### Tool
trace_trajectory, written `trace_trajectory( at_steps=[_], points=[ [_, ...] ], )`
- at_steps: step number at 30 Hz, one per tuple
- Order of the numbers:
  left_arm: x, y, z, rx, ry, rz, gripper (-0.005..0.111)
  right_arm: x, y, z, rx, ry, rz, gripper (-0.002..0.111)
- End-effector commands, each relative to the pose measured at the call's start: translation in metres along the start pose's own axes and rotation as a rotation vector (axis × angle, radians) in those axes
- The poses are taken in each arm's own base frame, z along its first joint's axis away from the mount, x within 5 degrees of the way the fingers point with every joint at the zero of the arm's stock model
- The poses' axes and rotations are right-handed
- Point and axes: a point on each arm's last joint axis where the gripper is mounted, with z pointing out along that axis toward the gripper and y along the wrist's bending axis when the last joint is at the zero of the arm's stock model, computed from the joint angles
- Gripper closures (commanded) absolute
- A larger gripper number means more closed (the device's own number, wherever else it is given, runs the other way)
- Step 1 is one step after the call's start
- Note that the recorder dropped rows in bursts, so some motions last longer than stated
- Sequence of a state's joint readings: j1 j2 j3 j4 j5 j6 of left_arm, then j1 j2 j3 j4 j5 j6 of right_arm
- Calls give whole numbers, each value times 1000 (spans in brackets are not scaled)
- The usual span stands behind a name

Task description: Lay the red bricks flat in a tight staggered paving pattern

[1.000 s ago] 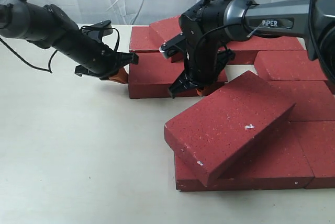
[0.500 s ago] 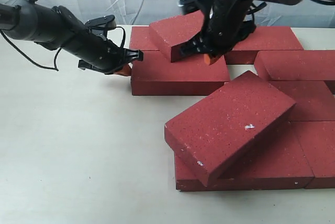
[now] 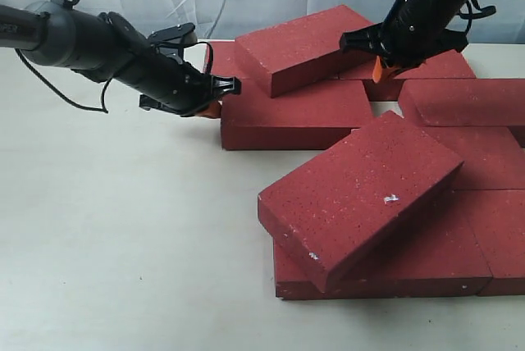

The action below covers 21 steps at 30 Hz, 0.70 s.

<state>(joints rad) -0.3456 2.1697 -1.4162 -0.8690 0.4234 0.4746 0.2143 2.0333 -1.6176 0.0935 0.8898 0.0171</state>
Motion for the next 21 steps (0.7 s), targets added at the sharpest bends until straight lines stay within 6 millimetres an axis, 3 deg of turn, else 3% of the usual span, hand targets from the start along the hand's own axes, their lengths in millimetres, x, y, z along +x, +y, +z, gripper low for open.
trace_trajectory(
  at_steps=[1, 9, 17, 21],
  points=[
    [1, -15, 11, 42, 13, -9, 107, -2, -1, -4, -13, -22, -2, 109],
    [8, -23, 22, 55, 46, 10, 107, -2, 0, -4, -18, -17, 2, 109],
    [4, 7, 12, 16, 128, -45, 107, -2, -1, -4, -13, -17, -2, 109],
    [7, -1, 15, 23, 129, -47, 107, -2, -1, -2, -12, -15, -2, 109]
  ],
)
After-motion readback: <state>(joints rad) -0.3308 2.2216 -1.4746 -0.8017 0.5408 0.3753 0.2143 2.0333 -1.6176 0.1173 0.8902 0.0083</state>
